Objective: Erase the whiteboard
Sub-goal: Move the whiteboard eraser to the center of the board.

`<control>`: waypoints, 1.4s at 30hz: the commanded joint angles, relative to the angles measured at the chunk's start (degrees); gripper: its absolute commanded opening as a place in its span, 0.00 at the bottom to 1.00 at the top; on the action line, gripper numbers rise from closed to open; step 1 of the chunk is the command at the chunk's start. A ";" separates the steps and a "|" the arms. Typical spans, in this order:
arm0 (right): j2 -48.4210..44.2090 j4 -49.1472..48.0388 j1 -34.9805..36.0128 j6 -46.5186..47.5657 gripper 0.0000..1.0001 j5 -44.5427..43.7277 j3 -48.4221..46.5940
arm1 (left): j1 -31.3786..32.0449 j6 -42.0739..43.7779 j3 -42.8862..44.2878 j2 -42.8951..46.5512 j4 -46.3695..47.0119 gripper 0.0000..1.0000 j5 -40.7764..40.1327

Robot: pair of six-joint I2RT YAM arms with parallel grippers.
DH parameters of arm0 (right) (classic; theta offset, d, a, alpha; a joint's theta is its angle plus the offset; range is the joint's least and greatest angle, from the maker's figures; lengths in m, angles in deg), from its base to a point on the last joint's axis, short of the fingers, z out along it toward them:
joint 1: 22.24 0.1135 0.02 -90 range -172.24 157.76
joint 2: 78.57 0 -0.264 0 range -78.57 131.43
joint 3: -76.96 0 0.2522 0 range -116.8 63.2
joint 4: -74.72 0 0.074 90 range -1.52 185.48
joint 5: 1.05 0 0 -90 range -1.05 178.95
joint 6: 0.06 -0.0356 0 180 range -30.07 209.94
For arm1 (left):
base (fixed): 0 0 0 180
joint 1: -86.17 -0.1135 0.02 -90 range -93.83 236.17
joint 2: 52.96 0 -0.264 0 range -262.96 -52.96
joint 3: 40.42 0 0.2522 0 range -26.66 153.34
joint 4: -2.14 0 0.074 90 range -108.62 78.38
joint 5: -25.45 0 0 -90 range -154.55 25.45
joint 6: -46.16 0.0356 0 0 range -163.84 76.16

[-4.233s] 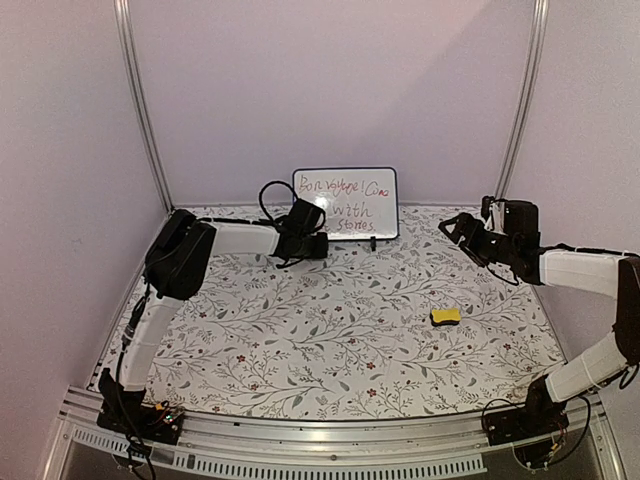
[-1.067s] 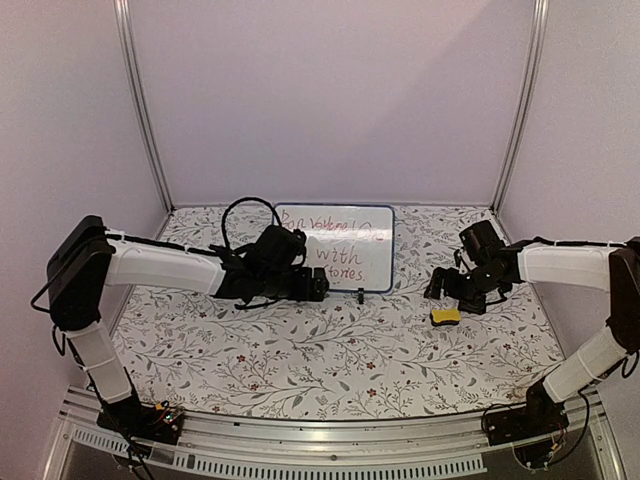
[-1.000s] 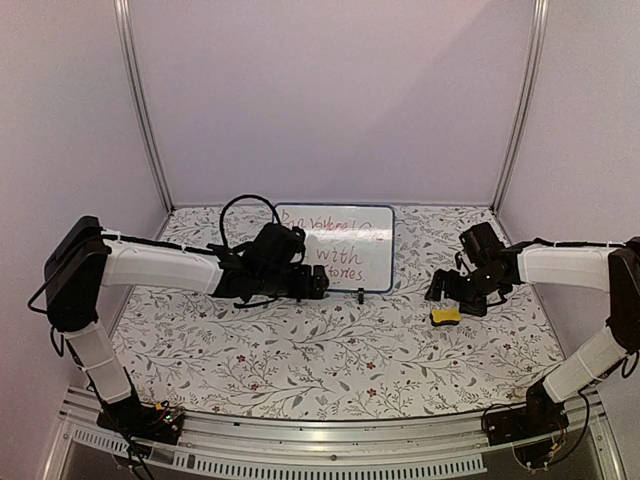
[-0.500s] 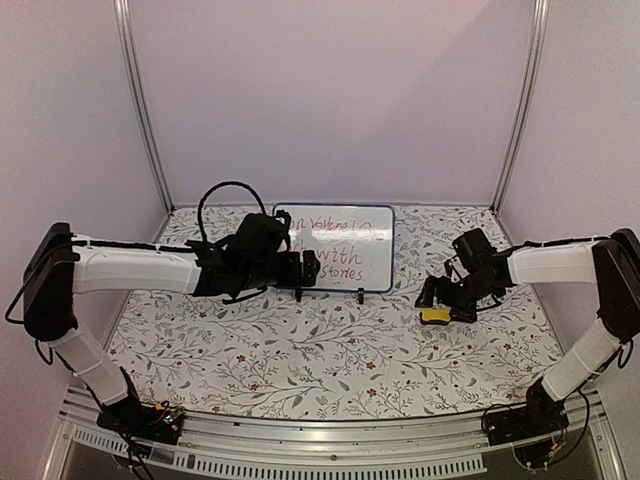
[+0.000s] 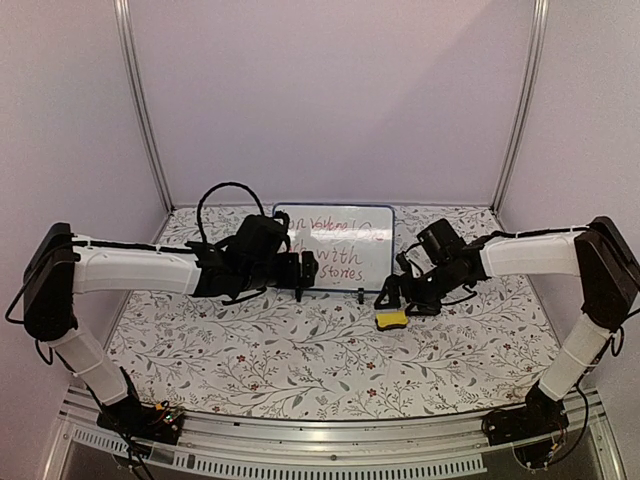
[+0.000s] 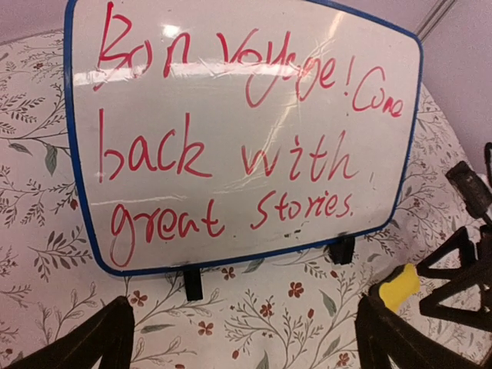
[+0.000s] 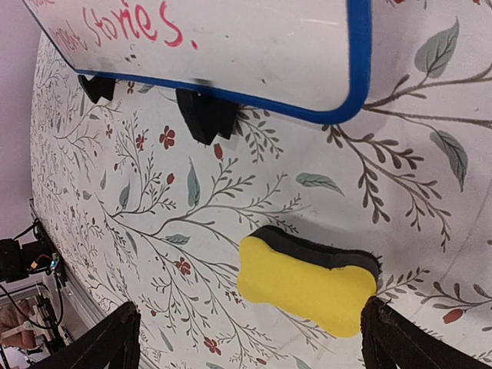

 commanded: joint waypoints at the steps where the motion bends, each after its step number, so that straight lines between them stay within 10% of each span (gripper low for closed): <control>1: 0.22 7.70 0.69 8.27 0.98 -4.58 -5.60 | 0.30 0.09 -1.10 1.35 0.20 1.00 -1.28; 11: 0.57 12.73 0.69 17.83 0.99 -16.48 -12.20 | 0.27 -0.27 -0.38 0.08 1.24 1.00 -0.08; 42: 6.85 1.15 2.45 15.06 0.94 3.75 -4.71 | 0.18 -2.07 -2.71 0.93 0.76 1.00 -1.07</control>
